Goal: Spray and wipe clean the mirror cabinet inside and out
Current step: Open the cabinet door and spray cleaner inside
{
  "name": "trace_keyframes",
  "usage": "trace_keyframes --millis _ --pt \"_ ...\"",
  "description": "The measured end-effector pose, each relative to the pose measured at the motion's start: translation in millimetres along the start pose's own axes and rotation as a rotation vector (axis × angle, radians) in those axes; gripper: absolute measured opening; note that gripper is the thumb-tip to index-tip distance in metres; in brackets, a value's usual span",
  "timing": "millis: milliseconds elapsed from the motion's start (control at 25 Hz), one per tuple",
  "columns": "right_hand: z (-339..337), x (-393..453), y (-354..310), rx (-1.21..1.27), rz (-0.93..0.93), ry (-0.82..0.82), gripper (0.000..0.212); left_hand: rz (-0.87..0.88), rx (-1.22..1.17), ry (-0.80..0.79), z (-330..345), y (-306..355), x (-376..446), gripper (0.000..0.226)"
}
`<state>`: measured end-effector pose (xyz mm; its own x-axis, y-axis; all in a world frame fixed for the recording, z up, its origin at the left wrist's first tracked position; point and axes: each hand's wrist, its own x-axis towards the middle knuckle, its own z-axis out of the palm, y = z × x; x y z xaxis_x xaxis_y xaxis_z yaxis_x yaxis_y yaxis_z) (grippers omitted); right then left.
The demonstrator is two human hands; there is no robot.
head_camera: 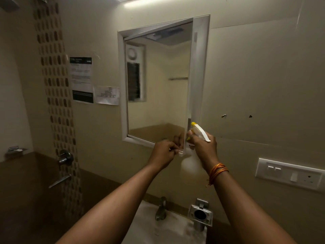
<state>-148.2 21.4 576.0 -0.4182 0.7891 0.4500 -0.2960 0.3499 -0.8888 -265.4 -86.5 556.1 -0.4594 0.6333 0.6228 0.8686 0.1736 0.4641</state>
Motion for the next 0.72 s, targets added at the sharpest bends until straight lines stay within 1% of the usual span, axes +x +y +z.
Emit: trace_keyframes --millis 80,160,240,320,400,520,600,720 --pt "0 -6 -5 0.051 0.013 -0.068 0.023 0.036 -0.02 0.089 -14 7 -6 0.016" --pt "1 -13 -12 0.057 0.001 -0.141 0.019 0.052 -0.068 0.259 -33 18 -3 0.018" --pt "3 -21 -21 0.049 -0.018 -0.231 0.015 0.072 -0.098 0.43 -57 32 5 0.025" --pt "8 -29 -32 0.052 -0.04 -0.319 0.014 0.116 -0.09 0.53 -82 45 17 0.035" --pt "16 -37 -42 0.054 -0.065 -0.399 0.013 0.159 -0.037 0.59 -107 51 25 0.045" --pt "34 -45 -52 0.058 -0.092 -0.476 0.014 0.212 0.058 0.656 -137 56 30 0.057" --pt "52 -50 -58 0.079 -0.094 -0.527 0.016 0.235 0.133 0.723 -157 54 31 0.06" --pt "82 -58 -66 0.122 -0.08 -0.599 0.022 0.191 0.204 0.798 -186 45 28 0.06"
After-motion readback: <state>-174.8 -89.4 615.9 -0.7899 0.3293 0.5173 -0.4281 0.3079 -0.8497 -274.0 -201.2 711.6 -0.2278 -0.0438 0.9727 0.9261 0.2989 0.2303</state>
